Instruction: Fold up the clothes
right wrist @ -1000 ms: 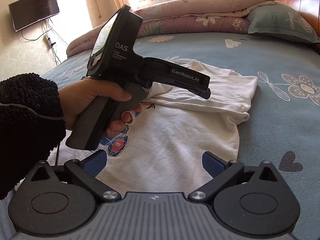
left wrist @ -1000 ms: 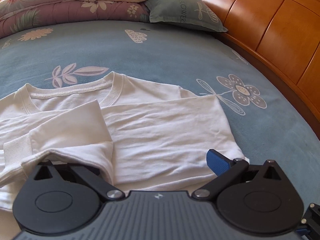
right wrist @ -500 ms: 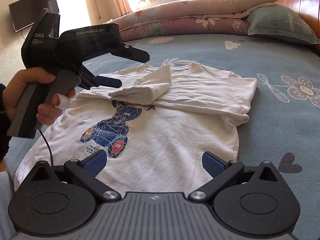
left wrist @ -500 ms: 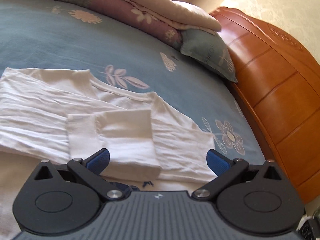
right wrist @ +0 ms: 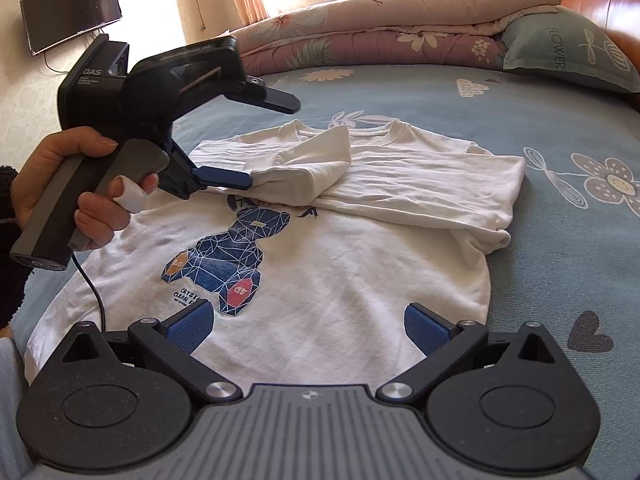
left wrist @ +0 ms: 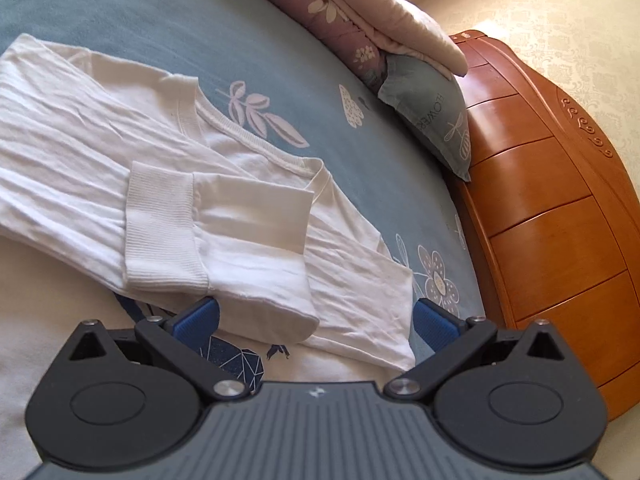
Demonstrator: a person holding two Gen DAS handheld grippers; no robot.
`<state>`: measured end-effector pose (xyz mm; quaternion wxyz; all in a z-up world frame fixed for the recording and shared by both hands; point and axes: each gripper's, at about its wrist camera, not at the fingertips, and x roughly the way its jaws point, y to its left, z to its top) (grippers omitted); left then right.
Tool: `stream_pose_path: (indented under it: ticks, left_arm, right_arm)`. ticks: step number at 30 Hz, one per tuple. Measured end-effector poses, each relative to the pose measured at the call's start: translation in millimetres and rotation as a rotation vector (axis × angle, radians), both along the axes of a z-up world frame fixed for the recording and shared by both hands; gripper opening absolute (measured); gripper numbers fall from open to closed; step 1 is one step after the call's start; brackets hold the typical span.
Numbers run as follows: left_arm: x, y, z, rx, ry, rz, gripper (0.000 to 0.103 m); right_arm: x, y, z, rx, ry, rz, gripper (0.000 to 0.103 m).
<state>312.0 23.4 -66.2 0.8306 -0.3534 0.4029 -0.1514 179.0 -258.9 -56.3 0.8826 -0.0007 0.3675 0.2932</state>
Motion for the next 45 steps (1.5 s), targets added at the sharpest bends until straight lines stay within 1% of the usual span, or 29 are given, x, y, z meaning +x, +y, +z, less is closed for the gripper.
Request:
stream_pose_path:
  ticks: [4, 7, 9, 10, 13, 16, 17, 21, 24, 27, 30, 33, 35, 39, 42, 45]
  left_arm:
    - [9, -7, -11, 0.000, 0.009, 0.016, 0.102]
    - [7, 0, -10, -0.017, -0.038, 0.077, 0.102]
    - [10, 2, -14, -0.046, -0.039, 0.113, 0.102]
    - [11, 1, -16, -0.047, -0.044, 0.123, 0.102]
    - [18, -4, -17, -0.018, -0.079, 0.148, 0.102]
    - [21, -13, -8, 0.001, -0.141, 0.140, 0.102]
    - [23, -17, -4, 0.007, -0.159, 0.130, 0.102]
    - [33, -43, 14, 0.032, -0.205, 0.037, 0.102]
    - [38, -67, 21, 0.036, -0.224, -0.039, 0.102]
    - [41, -92, 23, 0.025, -0.229, -0.130, 0.102]
    - [44, -115, 23, 0.016, -0.206, -0.250, 0.102]
    - [41, -127, 26, 0.046, -0.212, -0.329, 0.102]
    - [37, -126, 31, 0.071, -0.231, -0.341, 0.102]
    - [33, -112, 38, 0.093, -0.230, -0.324, 0.102]
    - [32, -103, 35, 0.165, -0.214, -0.297, 0.102]
    - [34, -94, 22, 0.222, -0.179, -0.251, 0.102]
  right_arm:
    - [2, -1, -2, -0.003, 0.007, -0.011, 0.103]
    - [2, -4, -1, 0.004, 0.003, -0.016, 0.103]
    - [1, -5, 1, 0.013, -0.003, -0.015, 0.103]
    - [1, -5, 1, 0.015, -0.005, -0.014, 0.103]
    - [0, -4, 2, 0.012, -0.008, -0.013, 0.103]
    - [0, -5, 1, 0.009, -0.008, -0.015, 0.103]
    - [-1, -6, 2, 0.010, -0.008, -0.015, 0.103]
    - [-2, -7, 2, 0.015, -0.011, -0.015, 0.103]
    - [-1, -7, 3, 0.016, -0.013, -0.014, 0.103]
    - [-1, -8, 2, 0.014, -0.013, -0.013, 0.103]
    - [-2, -9, 2, 0.013, -0.012, -0.013, 0.103]
    - [-1, -10, 2, 0.014, -0.010, -0.020, 0.103]
    - [-1, -11, 2, 0.017, -0.010, -0.023, 0.103]
    - [-2, -11, 4, 0.020, -0.014, -0.022, 0.103]
    - [-3, -11, 4, 0.018, -0.015, -0.019, 0.103]
    - [-2, -11, 4, 0.017, -0.014, -0.020, 0.103]
